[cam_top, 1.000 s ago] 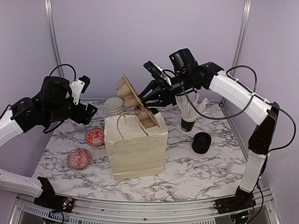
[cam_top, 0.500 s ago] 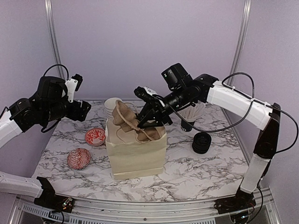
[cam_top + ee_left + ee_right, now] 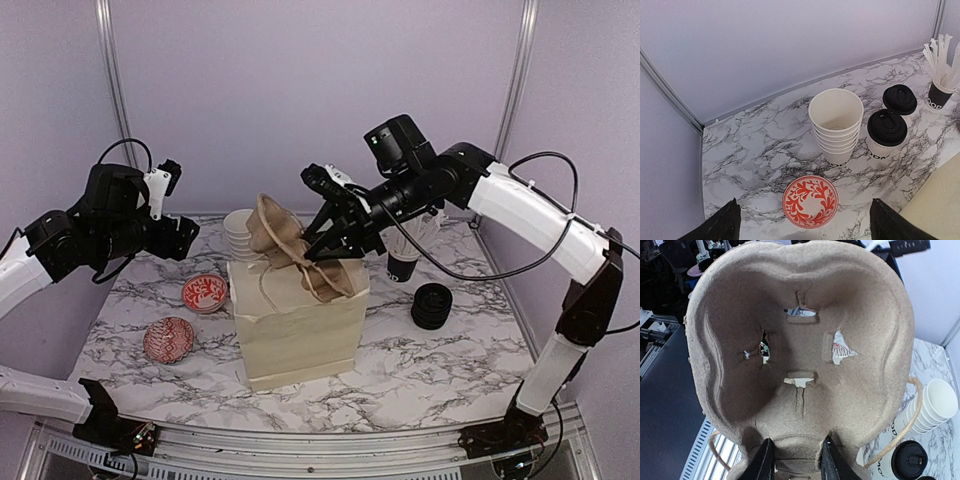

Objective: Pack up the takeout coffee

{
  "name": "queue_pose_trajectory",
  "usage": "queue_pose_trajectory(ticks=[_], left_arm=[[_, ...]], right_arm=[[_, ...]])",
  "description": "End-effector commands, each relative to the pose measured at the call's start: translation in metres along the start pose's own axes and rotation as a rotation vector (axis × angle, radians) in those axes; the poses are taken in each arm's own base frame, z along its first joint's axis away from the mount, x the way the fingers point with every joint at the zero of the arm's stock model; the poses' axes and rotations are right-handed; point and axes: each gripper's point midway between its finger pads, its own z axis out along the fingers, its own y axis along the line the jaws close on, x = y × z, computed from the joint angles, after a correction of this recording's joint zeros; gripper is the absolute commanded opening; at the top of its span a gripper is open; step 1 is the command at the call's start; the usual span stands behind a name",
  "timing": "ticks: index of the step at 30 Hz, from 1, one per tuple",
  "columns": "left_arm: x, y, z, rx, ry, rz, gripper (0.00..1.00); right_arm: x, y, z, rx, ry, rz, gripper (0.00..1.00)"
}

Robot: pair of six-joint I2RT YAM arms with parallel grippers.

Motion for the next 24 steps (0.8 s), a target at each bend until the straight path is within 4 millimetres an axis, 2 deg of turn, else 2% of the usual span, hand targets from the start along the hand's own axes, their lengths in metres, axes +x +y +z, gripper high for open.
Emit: queue_pose_trajectory(ticks=[1,10,18,22,24], left_arm=[[-0.008,-0.001,0.000,0.012,-0.024,-0.010,0.90],[-0.008,-0.005,-0.001,0.037,-0.023,-0.032,0.90],[-0.009,-0.012,0.003,0.068,-0.013,-0.030,0.90],[-0.013,-0.020,0.000,0.117,-0.022,-0.026,0.88],[-0.022,-0.034,-0.012,0.220,-0.051,-0.028,0.84]], right_arm=[[-0.045,0.037,-0.025,-0.089,-0.114,-0.060,0.29],[-0.040,0.062,-0.031,-0.171,-0.128,-0.066,0.31],[-0.032,0.041,-0.019,-0.130,-0.101,-0.007,0.31],[-0.043,0.031,-0.021,-0.133,-0.126,-0.003,0.31],[-0.049,0.026,-0.026,-0.134,-0.149,0.004,0.31]])
